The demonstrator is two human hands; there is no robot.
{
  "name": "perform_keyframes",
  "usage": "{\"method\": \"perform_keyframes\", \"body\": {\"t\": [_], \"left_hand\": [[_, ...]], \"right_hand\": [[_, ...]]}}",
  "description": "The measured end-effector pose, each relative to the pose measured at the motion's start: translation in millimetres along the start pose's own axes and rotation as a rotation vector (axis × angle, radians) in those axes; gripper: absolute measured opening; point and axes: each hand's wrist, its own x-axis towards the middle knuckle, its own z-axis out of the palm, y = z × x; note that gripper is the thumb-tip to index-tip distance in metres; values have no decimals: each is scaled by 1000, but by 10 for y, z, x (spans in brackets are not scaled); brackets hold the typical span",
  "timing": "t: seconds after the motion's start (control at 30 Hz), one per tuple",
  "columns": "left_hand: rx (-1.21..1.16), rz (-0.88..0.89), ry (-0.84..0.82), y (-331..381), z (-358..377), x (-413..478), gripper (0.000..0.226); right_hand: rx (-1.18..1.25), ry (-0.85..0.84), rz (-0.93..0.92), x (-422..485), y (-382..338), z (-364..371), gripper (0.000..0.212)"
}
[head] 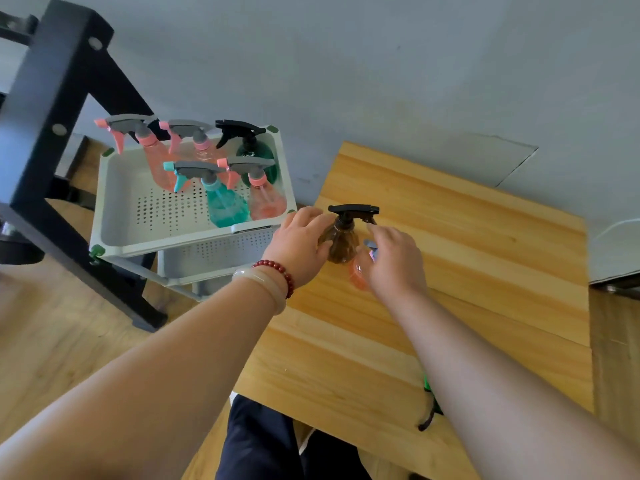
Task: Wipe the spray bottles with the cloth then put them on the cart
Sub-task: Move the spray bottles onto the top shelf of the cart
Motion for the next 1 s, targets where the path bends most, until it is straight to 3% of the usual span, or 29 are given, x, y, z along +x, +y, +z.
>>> {"method": "perform_keyframes", "body": {"t": [0.17,0.3,0.4,0.63,0.83,1.0], "left_hand": [[51,16,-2,115,76,336,58],[84,59,-52,221,192,601,64],[73,43,-98,275,306,690,57],[42,25,-32,207,264,762,24],[37,17,11,97,170,588,21],[-13,-7,58,116,85,400,21]], "right_hand": [[-15,42,-7,25,180,190,35],[-111,62,-54,27,268,282,39],[-130,102,-78,25,309,348,39],[-161,130,-115,27,366,349,36],[-105,155,-107,30,318,361,32],[-116,80,-72,8,244,240,35]]}}
